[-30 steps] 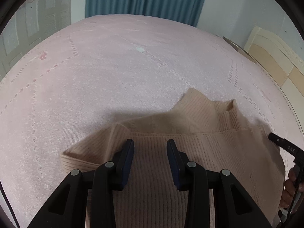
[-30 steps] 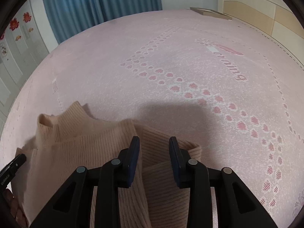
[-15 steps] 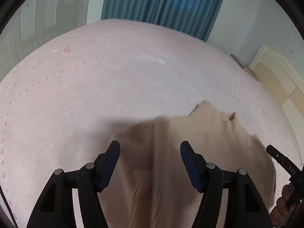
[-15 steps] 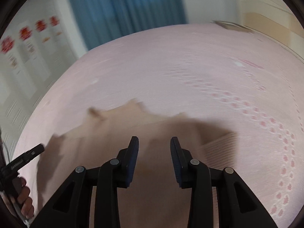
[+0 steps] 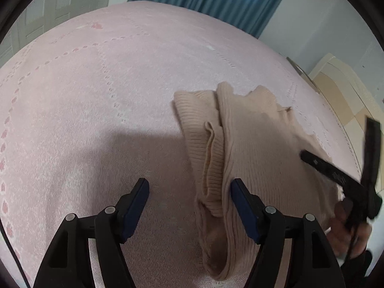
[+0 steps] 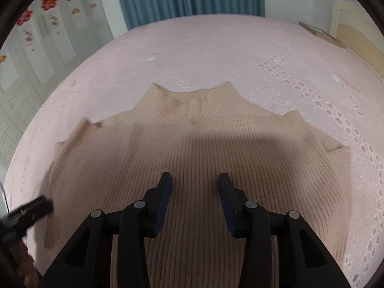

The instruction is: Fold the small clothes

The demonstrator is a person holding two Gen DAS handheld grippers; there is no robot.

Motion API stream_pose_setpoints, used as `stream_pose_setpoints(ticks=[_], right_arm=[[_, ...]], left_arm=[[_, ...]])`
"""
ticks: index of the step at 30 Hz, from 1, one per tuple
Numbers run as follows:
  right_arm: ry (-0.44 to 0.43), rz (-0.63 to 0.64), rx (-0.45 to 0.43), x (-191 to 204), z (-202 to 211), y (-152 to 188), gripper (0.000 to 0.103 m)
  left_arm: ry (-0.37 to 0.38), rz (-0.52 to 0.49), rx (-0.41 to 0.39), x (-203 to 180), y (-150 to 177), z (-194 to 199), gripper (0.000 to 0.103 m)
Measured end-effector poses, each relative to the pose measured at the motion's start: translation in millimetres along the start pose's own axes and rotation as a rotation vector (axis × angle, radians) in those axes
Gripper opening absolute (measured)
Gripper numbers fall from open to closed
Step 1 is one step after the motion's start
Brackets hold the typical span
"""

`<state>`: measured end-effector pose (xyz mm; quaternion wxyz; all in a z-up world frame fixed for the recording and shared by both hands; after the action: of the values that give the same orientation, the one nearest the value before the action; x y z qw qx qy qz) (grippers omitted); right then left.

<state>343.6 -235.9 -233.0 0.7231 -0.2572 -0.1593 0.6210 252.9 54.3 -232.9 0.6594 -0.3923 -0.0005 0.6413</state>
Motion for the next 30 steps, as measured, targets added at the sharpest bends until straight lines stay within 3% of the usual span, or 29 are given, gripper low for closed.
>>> stream_pose_setpoints(ticks=[5, 10, 22, 30], right_arm=[[0.048, -0.016, 0.019, 6.9, -17.0, -20.2, 0.040], [0.079, -0.003, 0.018, 9.4, -15.6, -18.4, 0.040], [0.033, 0.079, -0.020, 0.6, 53.7, 62.2, 0.040], [0.031, 0.113, -0.018, 0.5, 68.5, 101.2, 0.040]], left_arm=[[0.133, 0.067, 0.030, 0.9, -2.0, -4.1, 0.068], [0.146, 0.046, 0.031, -3.1, -1.0, -11.0, 0.067], [0.152, 0.054, 0.030, -20.2, -6.9, -33.4, 0.067], [0.139, 0.035, 0.032, -27.4, 8.1, -29.9, 0.067]])
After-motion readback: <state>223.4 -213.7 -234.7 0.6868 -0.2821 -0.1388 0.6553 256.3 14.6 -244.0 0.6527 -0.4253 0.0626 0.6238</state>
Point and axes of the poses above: each gripper's, at about its wrist camera, not at the fingertips, and z roughly against the way its jaws point, x to its left, y to its underside, the point moved 5 cm from there along -z, roughly the way its jaws point, and after that the axes turned 13 degrees about y, right-handed, at the moved point
